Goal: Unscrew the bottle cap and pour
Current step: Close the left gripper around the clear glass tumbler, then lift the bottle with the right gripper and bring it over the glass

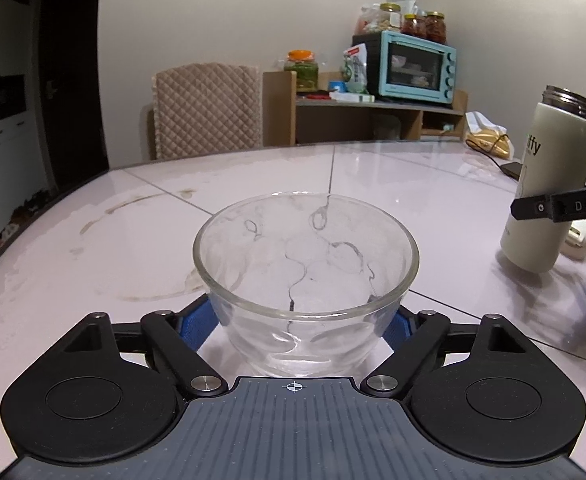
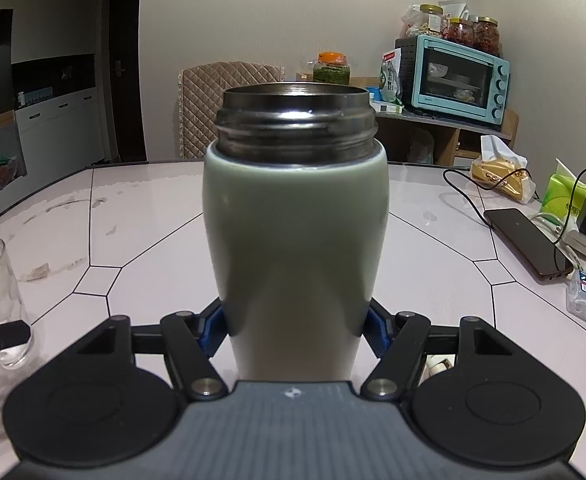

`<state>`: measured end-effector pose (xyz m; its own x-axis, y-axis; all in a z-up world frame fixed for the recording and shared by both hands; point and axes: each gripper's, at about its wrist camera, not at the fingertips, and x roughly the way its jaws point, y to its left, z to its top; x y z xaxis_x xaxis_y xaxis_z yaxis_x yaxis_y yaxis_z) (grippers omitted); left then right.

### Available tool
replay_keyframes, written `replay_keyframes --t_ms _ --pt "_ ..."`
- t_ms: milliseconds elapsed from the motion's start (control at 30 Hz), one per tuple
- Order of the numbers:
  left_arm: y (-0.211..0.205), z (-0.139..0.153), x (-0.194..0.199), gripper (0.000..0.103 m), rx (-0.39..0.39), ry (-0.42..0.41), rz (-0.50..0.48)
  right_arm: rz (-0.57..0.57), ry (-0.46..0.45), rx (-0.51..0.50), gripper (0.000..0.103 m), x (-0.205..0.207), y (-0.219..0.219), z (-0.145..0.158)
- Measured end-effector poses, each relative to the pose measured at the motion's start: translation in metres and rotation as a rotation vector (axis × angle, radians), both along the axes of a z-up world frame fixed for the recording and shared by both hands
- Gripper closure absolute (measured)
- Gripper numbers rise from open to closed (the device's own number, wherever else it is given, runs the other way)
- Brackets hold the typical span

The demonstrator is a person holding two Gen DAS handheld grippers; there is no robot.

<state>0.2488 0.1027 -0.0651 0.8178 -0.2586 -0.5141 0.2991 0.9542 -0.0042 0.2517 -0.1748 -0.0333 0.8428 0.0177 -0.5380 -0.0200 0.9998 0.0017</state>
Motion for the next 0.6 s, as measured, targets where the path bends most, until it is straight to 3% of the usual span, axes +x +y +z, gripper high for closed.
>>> replay_keyframes --t_ms 167,600 --pt "-0.0004 -0.0002 0.0004 0.023 -0.01 0.002 -0.015 0.003 -0.003 -0.001 0.033 0.0007 0.0008 0.0013" --pt "0.003 -0.0009 -0.005 0.025 -0.031 -0.002 -0.017 0.023 -0.014 -0.006 0.033 -0.0011 0.0026 0.0045"
